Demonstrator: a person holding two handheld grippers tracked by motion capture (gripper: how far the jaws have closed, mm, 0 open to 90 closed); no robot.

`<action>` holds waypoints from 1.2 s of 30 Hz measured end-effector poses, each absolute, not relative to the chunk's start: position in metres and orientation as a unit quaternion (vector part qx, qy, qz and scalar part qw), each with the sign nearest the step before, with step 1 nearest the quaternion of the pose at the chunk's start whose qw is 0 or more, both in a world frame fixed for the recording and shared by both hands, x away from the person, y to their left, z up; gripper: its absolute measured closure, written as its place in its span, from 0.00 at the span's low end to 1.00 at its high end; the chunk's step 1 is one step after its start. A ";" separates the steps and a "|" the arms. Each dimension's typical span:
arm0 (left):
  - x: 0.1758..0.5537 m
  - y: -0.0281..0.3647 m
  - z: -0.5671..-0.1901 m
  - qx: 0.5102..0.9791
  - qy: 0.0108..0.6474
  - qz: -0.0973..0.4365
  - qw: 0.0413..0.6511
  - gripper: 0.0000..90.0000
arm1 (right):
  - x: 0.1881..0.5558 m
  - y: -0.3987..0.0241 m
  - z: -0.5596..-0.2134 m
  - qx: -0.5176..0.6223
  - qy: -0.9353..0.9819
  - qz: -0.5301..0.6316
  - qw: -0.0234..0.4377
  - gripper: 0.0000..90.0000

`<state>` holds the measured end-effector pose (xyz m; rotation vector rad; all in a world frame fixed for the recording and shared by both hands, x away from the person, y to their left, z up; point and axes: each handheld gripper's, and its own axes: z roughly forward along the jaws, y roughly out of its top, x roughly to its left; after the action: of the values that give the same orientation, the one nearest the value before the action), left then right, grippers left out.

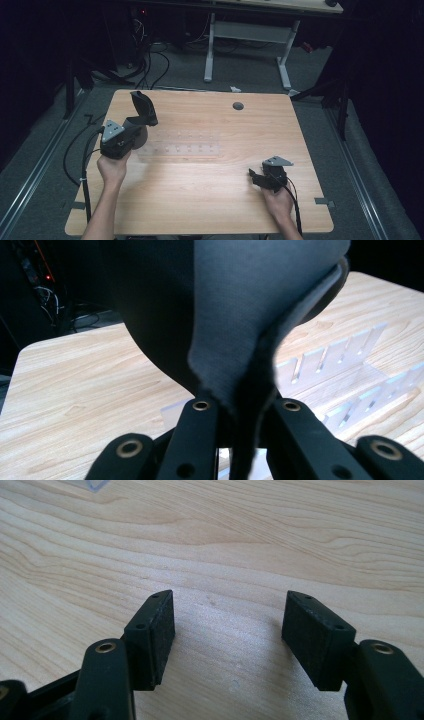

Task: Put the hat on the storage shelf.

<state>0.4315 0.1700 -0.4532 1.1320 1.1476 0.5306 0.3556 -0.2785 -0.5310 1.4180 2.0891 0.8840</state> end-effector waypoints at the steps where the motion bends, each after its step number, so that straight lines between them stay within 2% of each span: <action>1: 0.432 0.170 -0.454 0.500 0.509 0.233 0.661 0.95 | 0.356 -0.279 -0.531 0.516 0.760 0.322 0.231 0.42; 27: 0.427 0.171 -0.478 0.491 0.537 0.210 0.653 0.93 | 0.355 -0.278 -0.531 0.516 0.759 0.322 0.231 0.42; 29: 0.427 0.171 -0.478 0.495 0.541 0.209 0.648 0.90 | 0.355 -0.278 -0.531 0.517 0.759 0.322 0.231 0.42; 32: 0.427 0.174 -0.478 0.497 0.552 0.196 0.640 0.78 | 0.355 -0.278 -0.531 0.516 0.759 0.321 0.232 0.42; 36: 0.424 0.176 -0.477 0.498 0.567 0.181 0.631 0.56 | 0.355 -0.278 -0.531 0.516 0.759 0.322 0.231 0.42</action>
<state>0.4236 0.1758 -0.4770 1.1408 1.2976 0.4138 0.3553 -0.2783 -0.5310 1.4189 2.0881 0.8840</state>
